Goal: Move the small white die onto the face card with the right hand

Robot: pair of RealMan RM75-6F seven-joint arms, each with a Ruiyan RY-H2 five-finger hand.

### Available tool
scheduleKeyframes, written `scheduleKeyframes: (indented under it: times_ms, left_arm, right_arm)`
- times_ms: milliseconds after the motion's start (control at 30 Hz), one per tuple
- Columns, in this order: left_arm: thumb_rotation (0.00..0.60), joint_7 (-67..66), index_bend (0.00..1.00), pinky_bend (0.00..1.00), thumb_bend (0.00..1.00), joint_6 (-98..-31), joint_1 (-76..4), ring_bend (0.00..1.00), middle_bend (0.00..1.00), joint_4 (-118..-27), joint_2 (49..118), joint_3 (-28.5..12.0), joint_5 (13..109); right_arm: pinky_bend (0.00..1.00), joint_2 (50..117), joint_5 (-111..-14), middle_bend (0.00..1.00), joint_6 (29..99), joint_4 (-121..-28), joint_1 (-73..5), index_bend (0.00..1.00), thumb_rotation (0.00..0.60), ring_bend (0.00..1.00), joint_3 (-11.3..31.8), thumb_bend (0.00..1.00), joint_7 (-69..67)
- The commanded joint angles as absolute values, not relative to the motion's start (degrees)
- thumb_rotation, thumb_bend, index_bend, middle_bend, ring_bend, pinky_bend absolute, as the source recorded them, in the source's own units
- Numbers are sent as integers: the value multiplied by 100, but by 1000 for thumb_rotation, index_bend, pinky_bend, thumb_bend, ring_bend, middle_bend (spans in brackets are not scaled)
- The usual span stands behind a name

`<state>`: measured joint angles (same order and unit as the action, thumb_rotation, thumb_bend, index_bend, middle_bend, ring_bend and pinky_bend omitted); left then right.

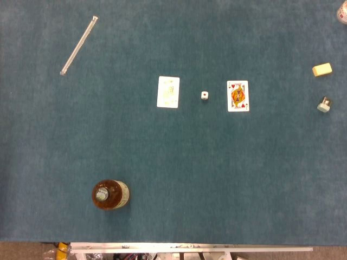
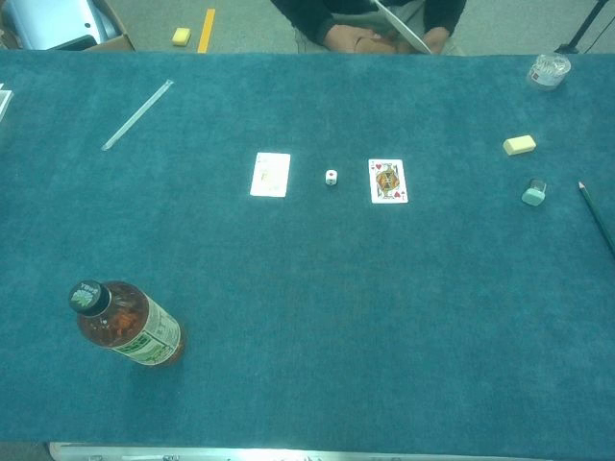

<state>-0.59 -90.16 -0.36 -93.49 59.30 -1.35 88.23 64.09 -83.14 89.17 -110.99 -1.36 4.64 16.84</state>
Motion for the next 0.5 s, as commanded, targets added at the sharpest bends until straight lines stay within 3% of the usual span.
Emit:
scheduleKeyframes:
  times_ms: [33,500]
  left_arm:
    - [600,-62,227,48,445,-9011,-38,37,172,-9350,5931,-132,8825]
    - [600,13,227,48,445,-9078,-11,37,172,-9326,5921,-118,8882]
  right_arm:
    - [0,6407,-8316,219,8903,-11102,-140,276,600,27,460,306,1686]
    - [0,6232,-8557,225,8415,-11424,-525,287,600,27,548,306,1629]
